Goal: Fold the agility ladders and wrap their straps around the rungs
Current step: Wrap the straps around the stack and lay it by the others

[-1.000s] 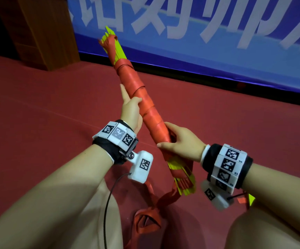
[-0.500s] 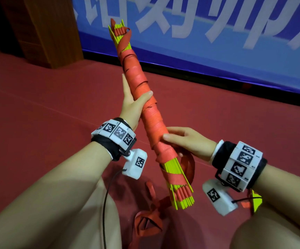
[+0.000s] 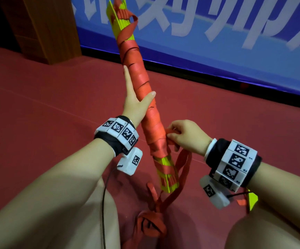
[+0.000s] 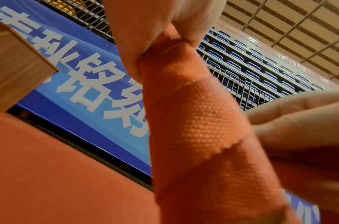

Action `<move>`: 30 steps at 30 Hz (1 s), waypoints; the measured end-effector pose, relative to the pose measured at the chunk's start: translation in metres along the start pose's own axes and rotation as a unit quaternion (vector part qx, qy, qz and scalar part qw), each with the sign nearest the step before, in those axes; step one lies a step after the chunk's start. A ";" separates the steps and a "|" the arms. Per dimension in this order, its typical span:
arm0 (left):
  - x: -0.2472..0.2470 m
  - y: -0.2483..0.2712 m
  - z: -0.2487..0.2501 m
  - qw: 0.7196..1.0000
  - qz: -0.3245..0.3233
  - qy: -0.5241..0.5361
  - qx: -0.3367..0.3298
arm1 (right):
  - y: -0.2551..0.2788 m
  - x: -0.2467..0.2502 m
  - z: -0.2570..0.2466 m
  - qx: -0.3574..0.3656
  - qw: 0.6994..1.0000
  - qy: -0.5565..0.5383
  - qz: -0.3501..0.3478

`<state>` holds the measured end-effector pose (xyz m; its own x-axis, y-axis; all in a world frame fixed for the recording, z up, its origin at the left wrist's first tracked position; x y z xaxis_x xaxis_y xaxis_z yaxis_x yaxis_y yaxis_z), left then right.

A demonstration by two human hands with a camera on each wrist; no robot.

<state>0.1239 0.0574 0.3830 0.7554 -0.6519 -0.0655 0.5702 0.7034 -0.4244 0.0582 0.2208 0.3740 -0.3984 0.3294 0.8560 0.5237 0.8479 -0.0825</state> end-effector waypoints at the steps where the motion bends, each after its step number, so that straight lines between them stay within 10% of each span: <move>1: -0.001 0.001 -0.001 1.000 0.024 -0.009 -0.011 | 0.000 -0.001 -0.001 0.002 1.000 0.010 0.015; 7: 0.000 0.004 -0.001 0.992 0.125 -0.015 -0.001 | 0.010 -0.013 -0.015 0.001 0.999 0.047 0.021; 13: 0.007 0.001 0.000 0.967 0.169 0.122 0.144 | 0.012 -0.017 -0.018 -0.029 0.996 0.021 0.087; 23: 0.005 0.003 0.015 0.956 -0.045 0.239 0.162 | 0.018 -0.007 -0.021 -0.025 0.881 -0.462 -0.097; 30: 0.000 0.012 0.009 0.971 -0.022 0.167 0.167 | 0.015 -0.007 -0.019 -0.053 0.941 -0.318 -0.100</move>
<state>0.1335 0.0689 0.3863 0.6127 -0.7000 -0.3669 0.7152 0.6887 -0.1195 0.0832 0.2232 0.3763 -0.8499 0.3773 0.3678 0.4482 0.8848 0.1278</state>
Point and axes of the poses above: each hand's wrist, its own y-axis away from the middle knuckle, its own x-axis out of the back of the hand, z = x × y, the point moved 2 cm from there along -y, towards the middle knuckle, and after that the axes turned 3 degrees about y, right-handed, at the moved point
